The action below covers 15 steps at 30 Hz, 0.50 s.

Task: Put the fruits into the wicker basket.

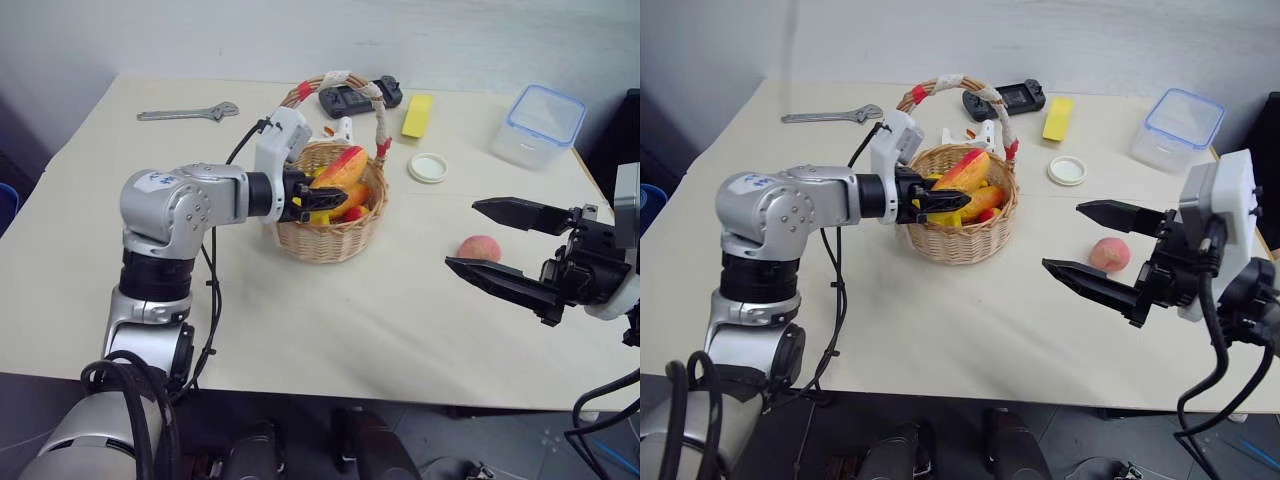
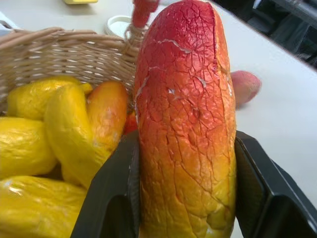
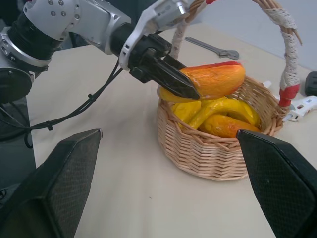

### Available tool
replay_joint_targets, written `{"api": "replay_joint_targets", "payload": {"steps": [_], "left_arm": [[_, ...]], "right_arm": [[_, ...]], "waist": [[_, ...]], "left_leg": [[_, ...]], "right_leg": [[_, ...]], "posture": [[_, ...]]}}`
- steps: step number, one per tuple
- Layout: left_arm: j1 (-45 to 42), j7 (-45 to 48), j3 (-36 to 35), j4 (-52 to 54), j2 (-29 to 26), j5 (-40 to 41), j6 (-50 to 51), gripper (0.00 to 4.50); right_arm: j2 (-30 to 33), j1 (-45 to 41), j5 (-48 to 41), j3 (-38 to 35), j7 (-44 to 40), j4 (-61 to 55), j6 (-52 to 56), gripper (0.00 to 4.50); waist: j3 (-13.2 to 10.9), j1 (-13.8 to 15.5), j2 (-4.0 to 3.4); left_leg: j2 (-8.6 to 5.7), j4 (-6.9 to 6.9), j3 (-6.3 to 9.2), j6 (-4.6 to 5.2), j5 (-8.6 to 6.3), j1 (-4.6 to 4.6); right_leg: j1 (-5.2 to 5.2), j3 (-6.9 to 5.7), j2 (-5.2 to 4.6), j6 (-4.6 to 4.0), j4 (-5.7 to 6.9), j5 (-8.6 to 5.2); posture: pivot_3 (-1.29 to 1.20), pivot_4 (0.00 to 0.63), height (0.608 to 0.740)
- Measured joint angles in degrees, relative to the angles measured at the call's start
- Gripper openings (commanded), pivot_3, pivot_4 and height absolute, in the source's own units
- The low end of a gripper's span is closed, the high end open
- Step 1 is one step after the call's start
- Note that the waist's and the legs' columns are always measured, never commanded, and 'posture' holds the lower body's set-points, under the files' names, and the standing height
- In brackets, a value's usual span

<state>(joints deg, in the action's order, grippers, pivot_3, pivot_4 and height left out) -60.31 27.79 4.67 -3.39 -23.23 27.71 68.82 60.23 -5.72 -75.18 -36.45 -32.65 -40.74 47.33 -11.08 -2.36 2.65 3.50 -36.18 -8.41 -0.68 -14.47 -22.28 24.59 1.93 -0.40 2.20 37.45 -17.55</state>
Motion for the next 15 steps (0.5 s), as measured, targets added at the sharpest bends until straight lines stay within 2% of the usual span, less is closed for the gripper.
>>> {"api": "replay_joint_targets", "payload": {"steps": [7, 11, 15], "left_arm": [[0.0, 1.2, 5.3, -3.6, -0.2, -5.6, -6.7, 4.47], [0.6, 4.0, 4.0, -3.0, -1.2, -5.6, -11.0, 4.47], [2.7, 10.4, 0.5, 1.7, -3.7, -1.0, -10.8, 4.47]], "right_arm": [[-2.5, 6.6, 1.7, -2.5, 1.4, -1.4, -0.8, 4.5], [-6.0, 14.6, 7.5, -6.8, -0.9, 0.3, -2.1, 4.5], [-8.2, 22.1, 14.6, -11.5, -5.8, 5.1, -4.5, 4.5]], "waist": [[0.0, 0.8, 0.0], [0.0, 0.8, 0.0], [0.0, 0.5, -0.01]], "left_leg": [[-0.07, -0.06, 0.08, -0.02, 0.03, 0.0], [-0.13, -0.11, 0.05, 0.09, -0.03, -0.02], [-0.12, -0.08, 0.0, 0.06, -0.03, 0.01]], "right_leg": [[-0.04, 0.03, -0.04, -0.02, 0.09, -0.04], [-0.06, 0.05, -0.09, 0.02, 0.08, -0.03], [-0.05, 0.04, -0.06, 0.05, 0.09, -0.04]], "posture": [[0.0, 0.15, 0.74], [0.0, 0.15, 0.74], [0.0, 0.15, 0.74]]}}
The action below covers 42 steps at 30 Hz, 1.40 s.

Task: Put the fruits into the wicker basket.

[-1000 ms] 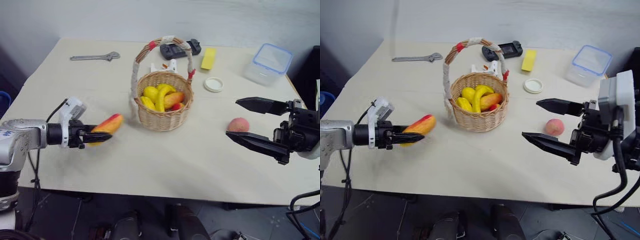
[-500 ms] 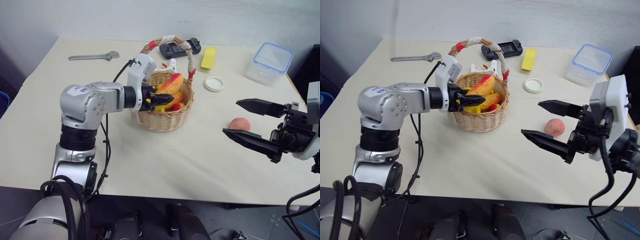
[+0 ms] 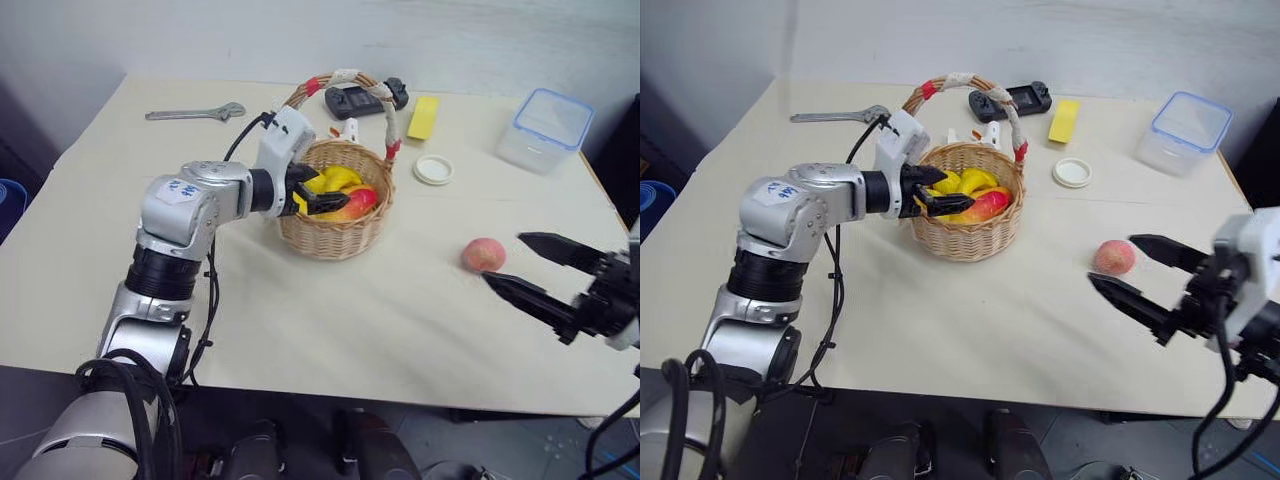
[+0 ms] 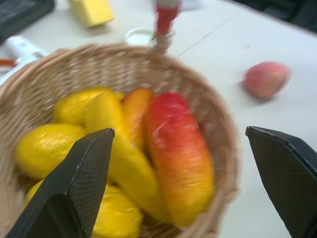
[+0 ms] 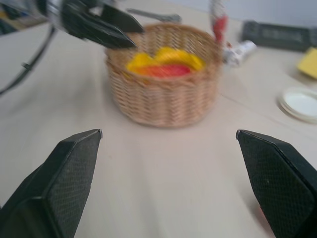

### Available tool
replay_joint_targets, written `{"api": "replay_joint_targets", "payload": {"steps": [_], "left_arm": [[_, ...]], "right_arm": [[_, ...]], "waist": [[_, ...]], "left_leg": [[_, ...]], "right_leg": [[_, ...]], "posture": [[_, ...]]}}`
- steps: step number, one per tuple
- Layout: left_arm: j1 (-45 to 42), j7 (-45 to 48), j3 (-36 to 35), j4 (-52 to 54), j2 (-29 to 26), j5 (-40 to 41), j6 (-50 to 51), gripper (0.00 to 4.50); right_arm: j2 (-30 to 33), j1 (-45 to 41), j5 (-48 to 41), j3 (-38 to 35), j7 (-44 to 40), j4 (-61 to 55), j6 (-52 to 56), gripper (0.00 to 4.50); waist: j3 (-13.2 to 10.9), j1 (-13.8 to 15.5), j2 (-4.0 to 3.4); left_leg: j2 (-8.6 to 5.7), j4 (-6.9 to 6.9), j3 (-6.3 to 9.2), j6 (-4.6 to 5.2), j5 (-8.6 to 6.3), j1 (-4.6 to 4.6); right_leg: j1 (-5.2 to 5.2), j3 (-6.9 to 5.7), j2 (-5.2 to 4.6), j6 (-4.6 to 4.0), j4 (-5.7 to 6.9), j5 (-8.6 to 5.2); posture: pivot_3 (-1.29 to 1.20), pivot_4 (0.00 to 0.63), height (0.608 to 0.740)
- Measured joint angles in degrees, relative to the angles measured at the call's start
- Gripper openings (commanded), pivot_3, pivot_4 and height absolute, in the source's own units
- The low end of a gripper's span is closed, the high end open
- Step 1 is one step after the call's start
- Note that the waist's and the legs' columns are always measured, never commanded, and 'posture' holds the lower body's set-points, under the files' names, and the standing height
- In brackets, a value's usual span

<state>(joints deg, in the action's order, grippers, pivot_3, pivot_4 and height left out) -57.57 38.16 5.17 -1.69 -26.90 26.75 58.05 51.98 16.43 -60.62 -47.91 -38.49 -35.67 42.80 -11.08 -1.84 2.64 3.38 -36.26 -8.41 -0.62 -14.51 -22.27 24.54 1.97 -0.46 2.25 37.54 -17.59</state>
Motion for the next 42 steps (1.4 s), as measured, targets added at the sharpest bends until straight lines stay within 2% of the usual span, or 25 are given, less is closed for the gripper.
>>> {"api": "replay_joint_targets", "payload": {"steps": [2, 4, 8, 13, 18, 25, 30, 33, 37, 39, 42], "left_arm": [[1.9, 5.2, -1.2, 3.7, -2.9, 2.8, -0.5, 4.47], [4.6, 12.9, -2.2, 7.7, -8.1, 5.9, -2.2, 4.47], [8.4, 23.8, -2.3, 12.3, -13.9, 8.7, -6.6, 4.47], [7.5, 27.3, -0.5, 12.1, -13.5, 8.4, -10.9, 4.47], [6.1, 28.7, -0.1, 11.0, -12.4, 8.6, -12.4, 4.47], [6.1, 27.5, -0.1, 9.6, -12.4, 7.3, -13.2, 4.47], [6.1, 26.3, -0.5, 9.8, -12.4, 7.3, -13.0, 4.47], [6.1, 25.3, -0.6, 9.7, -12.6, 6.7, -13.1, 4.5], [6.2, 24.5, -0.8, 9.6, -13.2, 6.3, -13.2, 4.5], [6.8, 24.1, -1.9, 9.6, -14.2, 6.4, -13.0, 4.5], [8.7, 23.6, -4.7, 9.6, -17.0, 6.7, -12.5, 4.5]], "right_arm": [[-0.4, 2.2, 3.1, -1.7, -2.6, 3.5, -1.2, 4.5], [-0.4, 2.9, 5.8, -2.6, -5.0, 8.7, -2.4, 4.5], [-0.3, 0.8, 9.1, -0.7, -7.3, 14.5, -3.4, 4.5], [-0.2, -8.1, 16.9, 11.7, -7.6, 20.1, -7.6, 4.5], [-3.6, -23.2, 25.8, 24.6, -5.7, 30.9, -13.1, 4.5], [-8.2, -37.7, 35.0, 35.6, -5.1, 45.8, -17.9, 4.5], [-11.2, -41.2, 39.3, 39.0, -4.7, 51.8, -20.3, 4.5], [-12.4, -42.1, 40.6, 39.9, -4.6, 53.2, -21.5, 3.9], [-13.1, -42.1, 41.2, 39.9, -4.5, 54.0, -22.4, 2.7], [-13.1, -41.7, 41.1, 39.8, -4.9, 53.7, -22.8, 2.5], [-13.0, -39.8, 40.3, 39.1, -6.5, 51.1, -22.5, 2.46]], "waist": [[0.0, -0.3, -0.01], [0.0, -0.8, -0.01], [0.0, -1.2, -0.02], [0.0, -1.5, -0.04], [0.0, -1.6, -0.08], [-0.1, -1.7, -0.13], [-0.1, -1.5, -0.13], [-0.1, -1.6, -0.13], [-0.1, -1.8, -0.13], [-0.1, -1.9, -0.13], [-0.1, -2.1, -0.14]], "left_leg": [[0.02, 0.03, -0.02, -0.05, 0.01, 0.09], [0.03, 0.04, -0.03, -0.13, 0.06, 0.18], [-0.01, 0.02, 0.02, -0.11, 0.15, 0.23], [-0.09, 0.01, 0.03, 0.39, 0.24, 0.21], [-0.09, 0.1, 0.05, 0.21, 0.29, 0.16], [-0.03, 0.04, -0.02, -0.08, 0.36, 0.1], [-0.03, 0.0, 0.0, -0.08, 0.37, 0.1], [-0.04, -0.09, -0.01, -0.08, 0.36, 0.11], [-0.02, -0.11, -0.02, -0.09, 0.37, 0.14], [-0.01, -0.08, -0.02, -0.12, 0.38, 0.16], [0.03, -0.03, -0.02, -0.14, 0.39, 0.16]], "right_leg": [[-0.01, 0.0, 0.02, -0.01, 0.04, 0.0], [-0.05, -0.01, 0.04, -0.03, 0.13, -0.01], [-0.13, 0.0, 0.03, -0.08, 0.12, -0.01], [-0.2, 0.02, -0.01, -0.16, -0.07, 0.24], [-0.06, 0.02, 0.02, -0.16, 0.08, 0.24], [0.06, 0.04, 0.04, -0.16, 0.2, 0.17], [0.05, 0.03, 0.03, -0.16, 0.24, 0.17], [0.02, 0.03, 0.02, -0.16, 0.26, 0.18], [0.03, 0.04, 0.03, -0.16, 0.34, 0.18], [0.04, 0.04, 0.04, -0.16, 0.36, 0.17], [0.06, 0.03, 0.05, -0.18, 0.36, 0.17]], "posture": [[0.0, 0.15, 0.74], [0.0, 0.15, 0.74], [0.0, 0.15, 0.74], [0.0, 0.15, 0.74], [0.0, 0.15, 0.74], [0.0, 0.15, 0.74], [0.0, 0.15, 0.74], [0.0, 0.15, 0.74], [0.0, 0.15, 0.74], [0.0, 0.15, 0.74], [0.0, 0.15, 0.74]]}}
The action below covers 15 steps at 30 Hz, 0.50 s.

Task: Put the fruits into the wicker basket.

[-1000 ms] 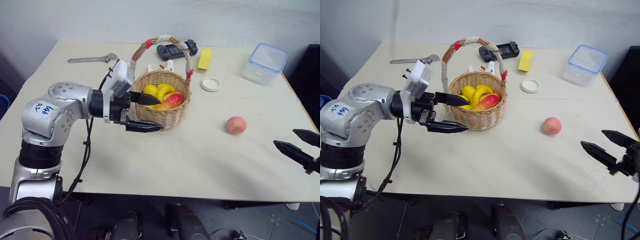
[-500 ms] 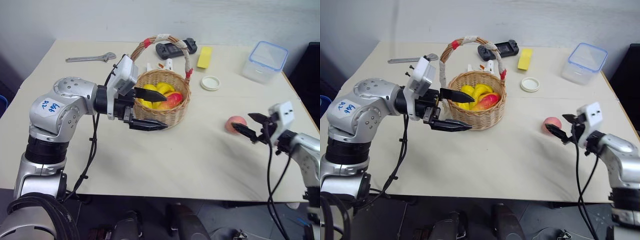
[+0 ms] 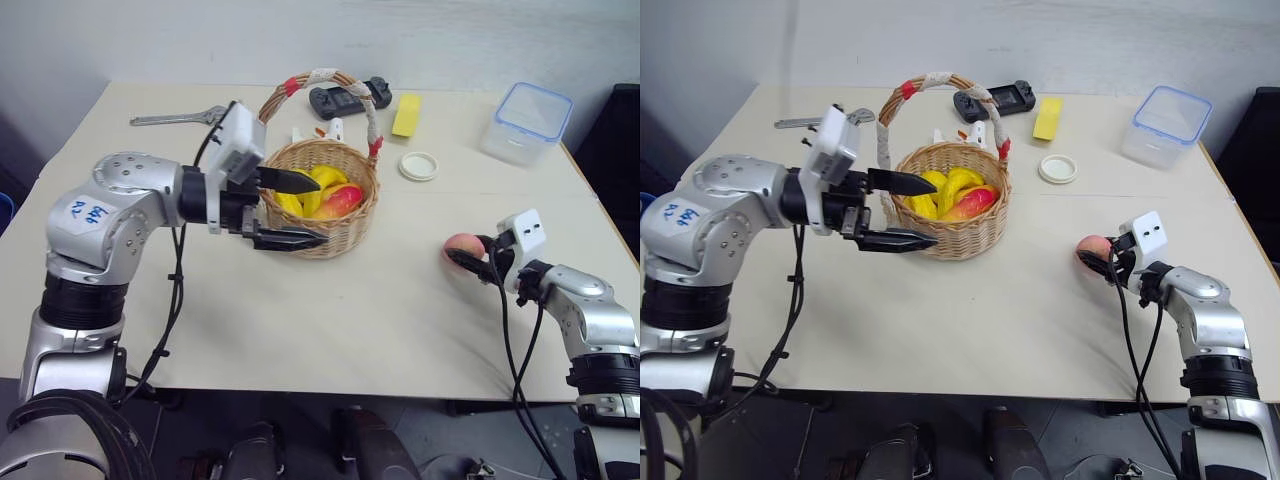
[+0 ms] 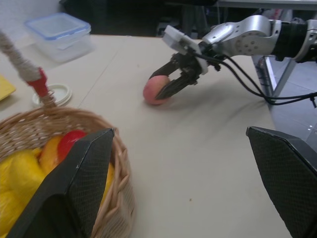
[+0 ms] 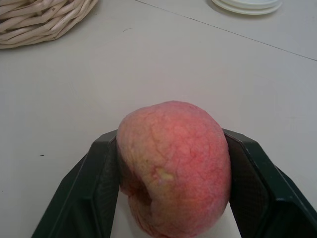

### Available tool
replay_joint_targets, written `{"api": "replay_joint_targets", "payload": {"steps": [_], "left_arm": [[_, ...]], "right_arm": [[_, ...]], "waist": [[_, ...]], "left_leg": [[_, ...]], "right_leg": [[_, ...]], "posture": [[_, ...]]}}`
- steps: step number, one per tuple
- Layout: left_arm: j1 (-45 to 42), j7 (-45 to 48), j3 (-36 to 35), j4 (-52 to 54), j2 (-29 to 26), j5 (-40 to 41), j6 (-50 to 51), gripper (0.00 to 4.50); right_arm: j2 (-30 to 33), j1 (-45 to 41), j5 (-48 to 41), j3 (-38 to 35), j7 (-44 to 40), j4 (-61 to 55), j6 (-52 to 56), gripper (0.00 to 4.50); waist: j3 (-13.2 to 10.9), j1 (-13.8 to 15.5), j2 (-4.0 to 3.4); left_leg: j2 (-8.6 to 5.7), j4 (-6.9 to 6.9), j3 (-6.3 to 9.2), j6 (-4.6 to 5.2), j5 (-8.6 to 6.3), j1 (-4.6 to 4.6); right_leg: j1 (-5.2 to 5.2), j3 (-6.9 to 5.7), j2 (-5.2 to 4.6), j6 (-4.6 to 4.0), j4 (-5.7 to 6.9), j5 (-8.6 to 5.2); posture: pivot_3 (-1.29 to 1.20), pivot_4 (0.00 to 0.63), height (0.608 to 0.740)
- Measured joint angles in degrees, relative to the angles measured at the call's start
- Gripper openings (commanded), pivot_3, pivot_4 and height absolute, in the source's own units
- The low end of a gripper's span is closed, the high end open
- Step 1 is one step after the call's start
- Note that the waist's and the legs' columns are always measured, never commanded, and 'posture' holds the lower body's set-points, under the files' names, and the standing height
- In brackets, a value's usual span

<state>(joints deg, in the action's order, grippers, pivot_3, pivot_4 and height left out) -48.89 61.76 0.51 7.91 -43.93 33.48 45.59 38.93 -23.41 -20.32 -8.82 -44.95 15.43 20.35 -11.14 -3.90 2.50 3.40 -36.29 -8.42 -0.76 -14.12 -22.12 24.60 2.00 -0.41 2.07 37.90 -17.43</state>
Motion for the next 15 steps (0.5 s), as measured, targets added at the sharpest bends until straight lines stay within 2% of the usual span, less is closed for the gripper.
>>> {"api": "replay_joint_targets", "payload": {"steps": [3, 7, 11, 15], "left_arm": [[2.3, -0.6, -3.3, -1.5, -3.1, 0.1, 0.9, 4.5], [5.1, -1.0, -7.4, -1.7, -6.1, 1.1, 2.4, 4.5], [7.2, -1.4, -9.6, -1.6, -7.7, 1.5, 2.6, 4.5], [7.3, -2.6, -9.8, -1.2, -7.5, 2.1, 2.5, 4.5]], "right_arm": [[-0.8, 0.7, -4.5, -0.7, -1.3, -7.4, 3.9, 2.46], [-4.6, -6.0, -12.7, -0.3, 0.2, -19.9, 12.4, 2.46], [-12.0, -18.3, -12.9, 3.8, 6.1, -21.4, 16.6, 2.46], [-18.3, -27.3, -8.0, 11.1, 8.5, -15.3, 15.9, 2.46]], "waist": [[0.0, -0.8, -0.02], [0.0, -1.3, -0.01], [0.0, -1.4, -0.01], [0.0, -0.8, 0.01]], "left_leg": [[0.02, -0.01, 0.0, -0.02, 0.01, 0.0], [0.13, 0.0, 0.0, -0.1, 0.03, 0.03], [0.16, 0.07, 0.03, -0.2, 0.07, -0.04], [0.14, 0.11, -0.03, -0.16, 0.04, -0.3]], "right_leg": [[0.0, -0.01, -0.01, 0.0, 0.04, 0.0], [0.03, -0.12, 0.01, -0.07, 0.07, 0.04], [0.17, -0.16, 0.04, -0.27, 0.08, 0.09], [0.46, -0.14, 0.01, -0.34, 0.05, 0.06]], "posture": [[0.0, 0.15, 0.74], [0.0, 0.15, 0.74], [0.0, 0.15, 0.74], [0.0, 0.15, 0.74]]}}
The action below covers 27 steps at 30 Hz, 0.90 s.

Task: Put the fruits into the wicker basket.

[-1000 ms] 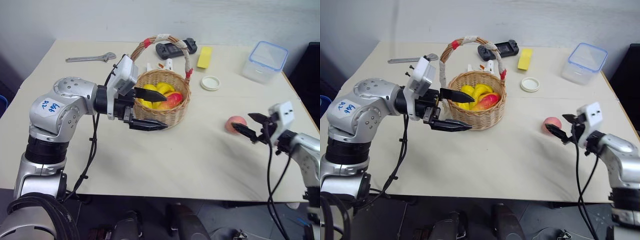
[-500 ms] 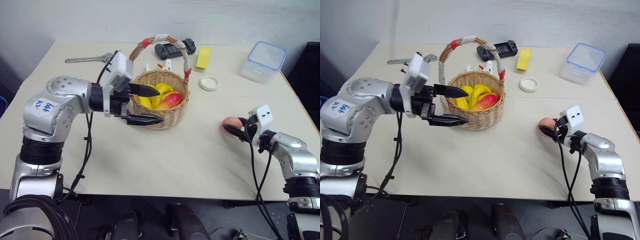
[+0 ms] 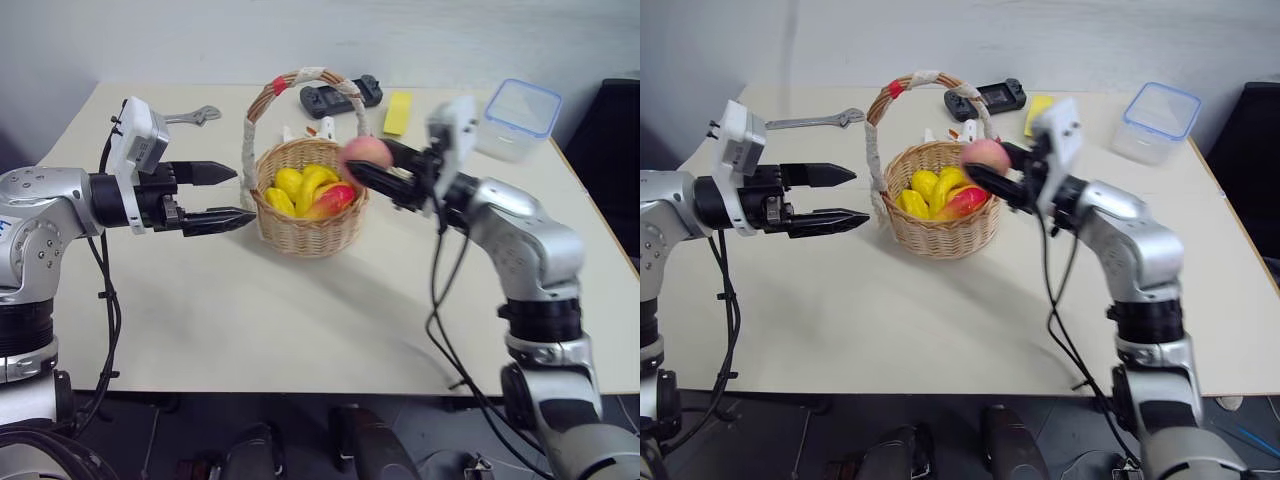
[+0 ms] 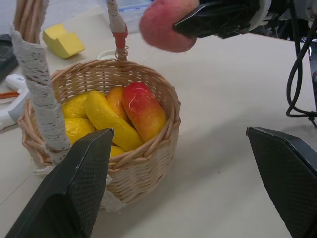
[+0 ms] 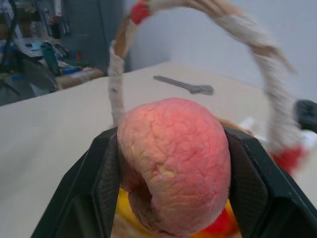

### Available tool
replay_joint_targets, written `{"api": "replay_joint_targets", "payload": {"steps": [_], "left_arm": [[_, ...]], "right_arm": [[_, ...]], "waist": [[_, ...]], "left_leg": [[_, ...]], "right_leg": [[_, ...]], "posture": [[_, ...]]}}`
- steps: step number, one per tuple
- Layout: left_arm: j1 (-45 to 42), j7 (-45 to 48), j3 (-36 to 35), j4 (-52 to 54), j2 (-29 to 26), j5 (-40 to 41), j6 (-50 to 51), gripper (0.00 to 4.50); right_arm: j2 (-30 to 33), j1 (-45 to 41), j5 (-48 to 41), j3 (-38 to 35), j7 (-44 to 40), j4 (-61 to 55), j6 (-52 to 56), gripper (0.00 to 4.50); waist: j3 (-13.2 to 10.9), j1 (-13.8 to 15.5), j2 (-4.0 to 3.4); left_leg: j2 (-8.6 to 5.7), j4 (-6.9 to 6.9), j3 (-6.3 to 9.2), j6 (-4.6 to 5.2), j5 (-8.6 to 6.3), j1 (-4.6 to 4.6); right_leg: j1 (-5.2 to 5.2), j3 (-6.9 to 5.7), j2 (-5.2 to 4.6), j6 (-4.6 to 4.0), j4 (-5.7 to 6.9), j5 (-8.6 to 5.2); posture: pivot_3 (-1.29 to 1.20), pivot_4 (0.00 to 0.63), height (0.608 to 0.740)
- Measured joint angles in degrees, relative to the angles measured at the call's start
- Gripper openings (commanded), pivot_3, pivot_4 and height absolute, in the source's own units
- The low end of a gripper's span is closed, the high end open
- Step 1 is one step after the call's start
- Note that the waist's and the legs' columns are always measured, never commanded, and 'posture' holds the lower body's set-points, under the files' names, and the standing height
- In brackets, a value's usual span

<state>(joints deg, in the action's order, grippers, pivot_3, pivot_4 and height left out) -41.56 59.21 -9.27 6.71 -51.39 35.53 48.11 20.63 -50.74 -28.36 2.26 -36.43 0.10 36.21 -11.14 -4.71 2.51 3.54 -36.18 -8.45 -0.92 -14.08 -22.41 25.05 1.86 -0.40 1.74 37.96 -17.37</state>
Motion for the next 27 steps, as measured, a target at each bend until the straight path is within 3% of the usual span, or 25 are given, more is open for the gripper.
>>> {"api": "replay_joint_targets", "payload": {"steps": [2, 3, 7, 11, 19, 22, 27], "left_arm": [[0.3, -0.8, -0.2, 0.3, 0.2, 0.0, -0.1, 4.5], [0.3, -1.2, -0.2, 0.7, 0.6, 0.1, -0.1, 4.5], [1.0, -2.4, -0.2, 2.3, 1.4, 0.4, -0.2, 4.5], [1.8, -3.7, -0.6, 3.7, 1.7, 0.9, 0.0, 4.5], [1.9, -5.6, -1.6, 3.9, 2.1, 2.2, 0.0, 4.5], [1.2, -6.6, -1.6, 3.8, 3.2, 2.5, 0.0, 4.5], [-0.1, -6.9, -1.4, 3.8, 3.7, 2.5, -0.1, 4.5]], "right_arm": [[-2.7, -2.7, 3.2, 2.7, 0.1, 5.4, -1.8, 2.46], [-3.9, -3.9, 4.7, 3.8, 0.2, 8.1, -2.7, 3.18], [-6.1, -5.6, 8.8, 6.3, 0.2, 15.1, -5.5, 4.49], [-5.2, -5.5, 9.3, 5.6, -0.6, 14.2, -5.8, 4.49], [2.3, 0.7, 3.2, -4.5, -0.1, -0.8, 2.9, 4.49], [1.7, 0.3, 4.4, -5.0, 1.9, 1.8, 2.2, 4.49], [-2.8, -5.3, 7.4, -4.9, 4.0, 16.1, -3.3, 4.49]], "waist": [[0.0, 0.2, 0.02], [0.0, 0.1, 0.02], [0.0, 0.1, 0.02], [0.0, 0.1, 0.02], [0.0, -0.1, 0.02], [0.0, -0.6, 0.02], [0.0, -1.2, 0.01]], "left_leg": [[-0.01, -0.09, -0.04, 0.09, -0.05, -0.23], [-0.02, -0.19, -0.07, 0.12, -0.06, -0.45], [0.02, -0.45, -0.06, 0.22, -0.13, -0.83], [0.03, -0.46, -0.07, 0.23, -0.15, -0.85], [0.05, -0.72, -0.06, 0.21, -0.14, -0.79], [0.07, -0.77, -0.13, 0.2, -0.14, -0.69], [0.1, -0.77, -0.09, 0.11, -0.08, -0.65]], "right_leg": [[0.19, 0.01, -0.03, 0.0, 0.01, 0.0], [0.37, 0.02, -0.04, 0.02, 0.02, 0.01], [0.6, 0.0, -0.04, 0.04, 0.01, 0.02], [0.6, 0.0, -0.04, 0.04, 0.01, 0.02], [0.54, -0.01, -0.03, 0.07, 0.16, 0.04], [0.54, 0.04, 0.0, 0.05, 0.3, 0.1], [0.57, 0.03, 0.07, -0.01, 0.53, 0.09]], "posture": [[0.0, 0.15, 0.74], [0.0, 0.15, 0.74], [0.0, 0.15, 0.74], [0.0, 0.15, 0.74], [0.0, 0.15, 0.74], [0.0, 0.15, 0.74], [0.0, 0.15, 0.74]]}}
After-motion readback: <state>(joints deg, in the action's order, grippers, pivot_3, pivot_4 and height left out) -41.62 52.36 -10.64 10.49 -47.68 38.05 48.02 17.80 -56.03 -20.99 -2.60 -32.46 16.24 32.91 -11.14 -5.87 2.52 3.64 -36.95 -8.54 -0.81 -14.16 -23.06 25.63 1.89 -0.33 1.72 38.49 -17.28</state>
